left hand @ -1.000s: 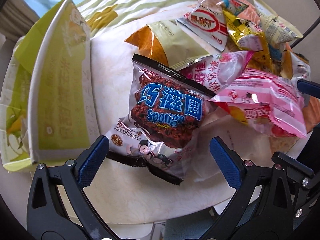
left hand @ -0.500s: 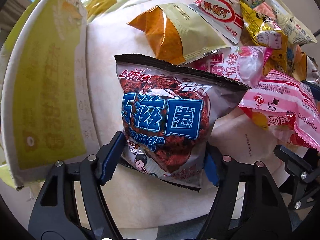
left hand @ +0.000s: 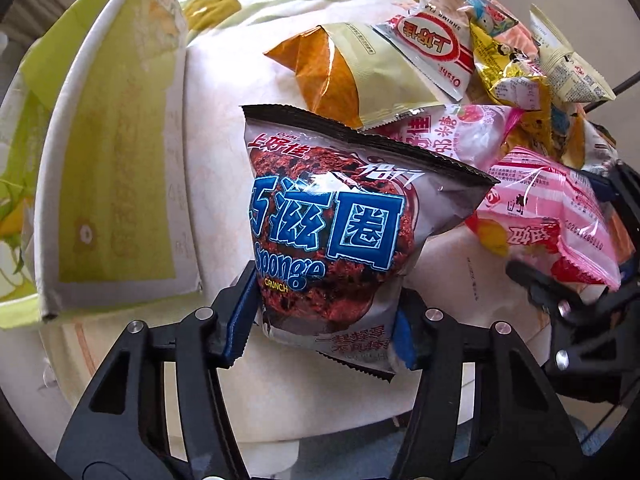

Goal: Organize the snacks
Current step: 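Grasp the dark chocolate-cookie bag with the left tool while the right tool grasps the pink striped bag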

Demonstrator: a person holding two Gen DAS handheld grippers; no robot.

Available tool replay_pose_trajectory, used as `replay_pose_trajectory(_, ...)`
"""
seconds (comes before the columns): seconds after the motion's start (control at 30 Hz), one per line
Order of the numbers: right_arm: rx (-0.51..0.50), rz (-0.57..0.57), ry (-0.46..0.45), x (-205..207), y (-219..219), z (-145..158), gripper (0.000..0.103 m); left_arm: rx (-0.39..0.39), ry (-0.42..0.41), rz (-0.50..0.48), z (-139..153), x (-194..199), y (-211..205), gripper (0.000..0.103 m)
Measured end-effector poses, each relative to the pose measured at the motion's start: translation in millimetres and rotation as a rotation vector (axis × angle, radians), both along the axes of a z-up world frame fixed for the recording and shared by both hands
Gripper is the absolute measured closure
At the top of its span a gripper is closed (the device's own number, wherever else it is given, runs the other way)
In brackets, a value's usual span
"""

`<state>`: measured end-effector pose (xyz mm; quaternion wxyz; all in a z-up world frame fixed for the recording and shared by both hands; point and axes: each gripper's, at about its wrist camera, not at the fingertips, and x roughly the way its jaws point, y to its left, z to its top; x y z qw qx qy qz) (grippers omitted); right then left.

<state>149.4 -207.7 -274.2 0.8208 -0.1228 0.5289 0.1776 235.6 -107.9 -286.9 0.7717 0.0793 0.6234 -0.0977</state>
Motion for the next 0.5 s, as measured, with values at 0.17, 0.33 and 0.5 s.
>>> replay_pose_trajectory(0.17,-0.005,0.029,-0.023,-3,-1,3,0.037,-0.006,-0.011,0.005,3,3,-1,0.049)
replay_pose_trajectory(0.33,0.025,0.029,-0.023,-8,-6,10,0.041,-0.015,-0.047,0.019,19,-4,-4,0.049)
replay_pose_trajectory(0.5,0.06,0.051,-0.037,-14,-9,30,0.041,-0.032,-0.087,0.049,40,-16,-7,0.049)
